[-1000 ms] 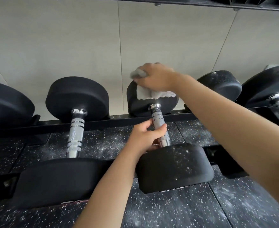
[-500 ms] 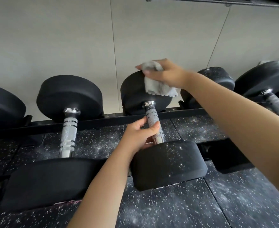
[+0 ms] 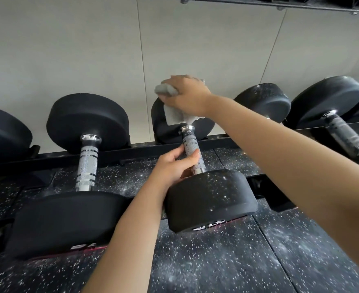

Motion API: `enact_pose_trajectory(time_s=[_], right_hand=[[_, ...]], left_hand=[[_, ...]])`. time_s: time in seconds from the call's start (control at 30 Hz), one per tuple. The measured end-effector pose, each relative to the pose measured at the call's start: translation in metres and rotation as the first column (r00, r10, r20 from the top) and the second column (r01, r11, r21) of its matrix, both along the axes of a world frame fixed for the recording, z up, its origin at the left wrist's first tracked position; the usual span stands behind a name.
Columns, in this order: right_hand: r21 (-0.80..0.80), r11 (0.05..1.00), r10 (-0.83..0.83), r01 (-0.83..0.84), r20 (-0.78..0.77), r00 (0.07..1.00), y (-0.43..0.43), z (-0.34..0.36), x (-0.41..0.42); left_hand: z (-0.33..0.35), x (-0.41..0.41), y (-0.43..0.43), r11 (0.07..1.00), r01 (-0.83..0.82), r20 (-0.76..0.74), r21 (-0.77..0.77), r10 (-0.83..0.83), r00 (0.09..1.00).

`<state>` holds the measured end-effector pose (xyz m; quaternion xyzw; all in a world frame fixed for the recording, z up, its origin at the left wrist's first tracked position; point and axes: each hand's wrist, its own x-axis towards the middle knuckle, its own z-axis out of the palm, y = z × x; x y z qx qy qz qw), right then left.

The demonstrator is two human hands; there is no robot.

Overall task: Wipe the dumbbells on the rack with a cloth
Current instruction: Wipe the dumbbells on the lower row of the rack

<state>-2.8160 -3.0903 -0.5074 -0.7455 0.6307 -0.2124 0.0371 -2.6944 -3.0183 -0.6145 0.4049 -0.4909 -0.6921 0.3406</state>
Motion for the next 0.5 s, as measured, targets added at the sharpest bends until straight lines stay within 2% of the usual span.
enact_pose_trajectory(time_s=[0.03,0.07,0.1,0.13,0.2,0.23,0.27,0.33,0.4,0.43,0.5], right_hand=[[0.030,0.999,0.039,-0.045,0.184,0.982,0.008,-0.001,-0.007],[0.068,0.992,0.073,-0.106,0.377,0.923,0.019,-0.003,-0.014],[0.061,0.985,0.108,-0.159,0.497,0.861,0.030,-0.008,-0.023],[0.016,0.985,0.140,-0.170,0.496,0.857,0.041,-0.015,-0.031],[-0.122,0.986,0.135,-0.111,0.217,0.967,0.060,-0.036,-0.041],[-0.199,0.974,0.117,-0.104,0.054,0.992,0.068,-0.046,-0.042],[-0.276,0.954,0.104,-0.119,-0.071,0.992,0.073,-0.054,-0.041],[-0.368,0.906,0.133,-0.210,-0.223,0.966,0.076,-0.063,-0.034],[-0.341,0.898,0.175,-0.278,-0.303,0.937,0.073,-0.070,-0.025],[-0.279,0.924,0.184,-0.262,-0.277,0.943,0.074,-0.069,-0.020],[-0.132,0.974,0.173,-0.183,-0.089,0.981,0.077,-0.064,-0.017]], left_hand=[[0.000,-0.001,0.000,1.000,-0.017,-0.005,0.008,0.017,1.000],[0.000,-0.001,-0.002,0.998,-0.053,-0.020,0.022,0.054,0.998],[0.000,-0.002,-0.003,0.993,-0.107,-0.050,0.047,0.109,0.993],[0.000,-0.002,-0.004,0.984,-0.166,-0.077,0.058,0.171,0.982],[0.001,-0.001,-0.006,0.963,-0.270,-0.096,0.003,0.269,0.958],[0.001,0.000,-0.006,0.950,-0.309,-0.113,-0.042,0.303,0.946],[0.001,0.001,-0.005,0.937,-0.339,-0.134,-0.078,0.327,0.935],[0.001,0.001,-0.004,0.922,-0.376,-0.161,-0.093,0.358,0.920],[0.000,0.002,-0.003,0.918,-0.391,-0.173,-0.069,0.375,0.911],[0.000,0.003,-0.002,0.918,-0.393,-0.177,-0.058,0.378,0.909],[-0.001,0.003,-0.002,0.923,-0.378,-0.170,-0.071,0.362,0.916]])
